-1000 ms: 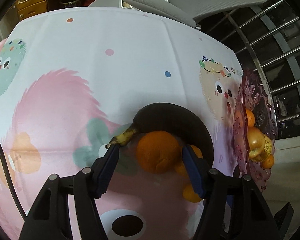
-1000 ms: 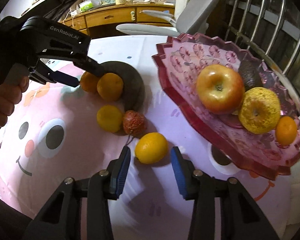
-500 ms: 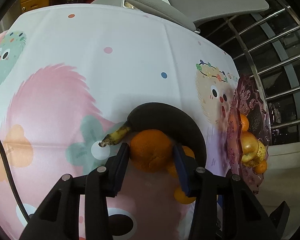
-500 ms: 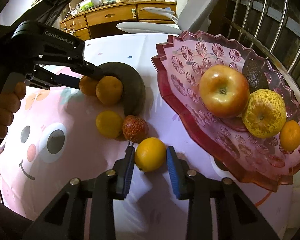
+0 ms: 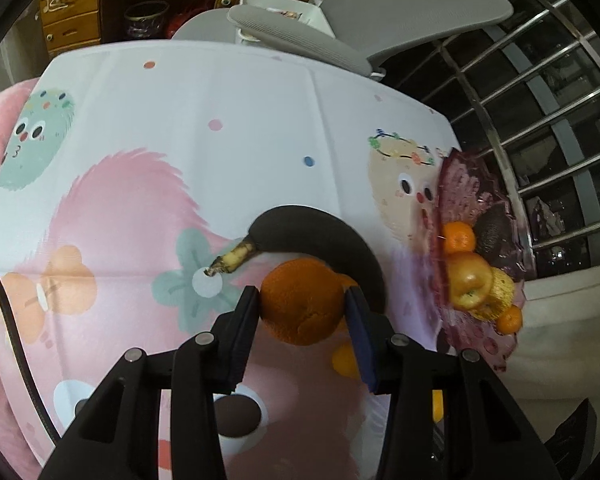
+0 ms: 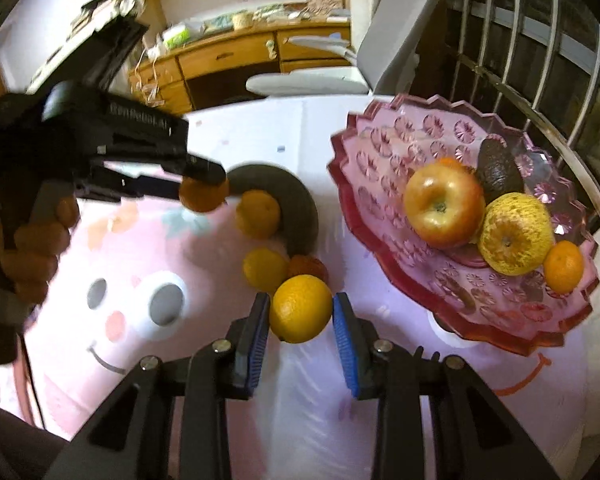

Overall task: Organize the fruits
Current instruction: 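Carry both fruits over the pink bowl and open both tools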

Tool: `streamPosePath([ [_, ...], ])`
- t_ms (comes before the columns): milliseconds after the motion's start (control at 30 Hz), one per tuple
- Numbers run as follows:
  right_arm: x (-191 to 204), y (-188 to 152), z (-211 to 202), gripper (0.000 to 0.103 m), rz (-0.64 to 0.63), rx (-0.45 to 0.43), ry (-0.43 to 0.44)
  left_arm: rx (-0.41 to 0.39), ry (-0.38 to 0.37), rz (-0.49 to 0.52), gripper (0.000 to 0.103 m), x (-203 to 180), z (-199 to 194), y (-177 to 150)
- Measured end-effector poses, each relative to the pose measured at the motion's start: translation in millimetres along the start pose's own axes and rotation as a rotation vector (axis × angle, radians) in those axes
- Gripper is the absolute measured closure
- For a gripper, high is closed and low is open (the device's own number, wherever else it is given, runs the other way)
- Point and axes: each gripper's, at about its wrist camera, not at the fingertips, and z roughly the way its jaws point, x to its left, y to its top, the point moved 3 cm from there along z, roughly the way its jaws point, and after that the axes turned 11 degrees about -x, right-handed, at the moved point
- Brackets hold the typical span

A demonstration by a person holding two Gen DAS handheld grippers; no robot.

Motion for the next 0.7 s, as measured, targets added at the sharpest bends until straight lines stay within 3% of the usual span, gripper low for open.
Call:
streamPosePath([
  [300,-15.0,22.4,-26.4,0.071,0.061,-0.047,-0.018,-0.028,-0.074,0.071,0.061,-36.6,-28.0,-5.2],
  [700,-95.9,28.7,-27.9,0.071,0.160,0.057,-0.108,-0.042,-0.181,0.172,0.061,-108.2,-19.1,-17.8],
])
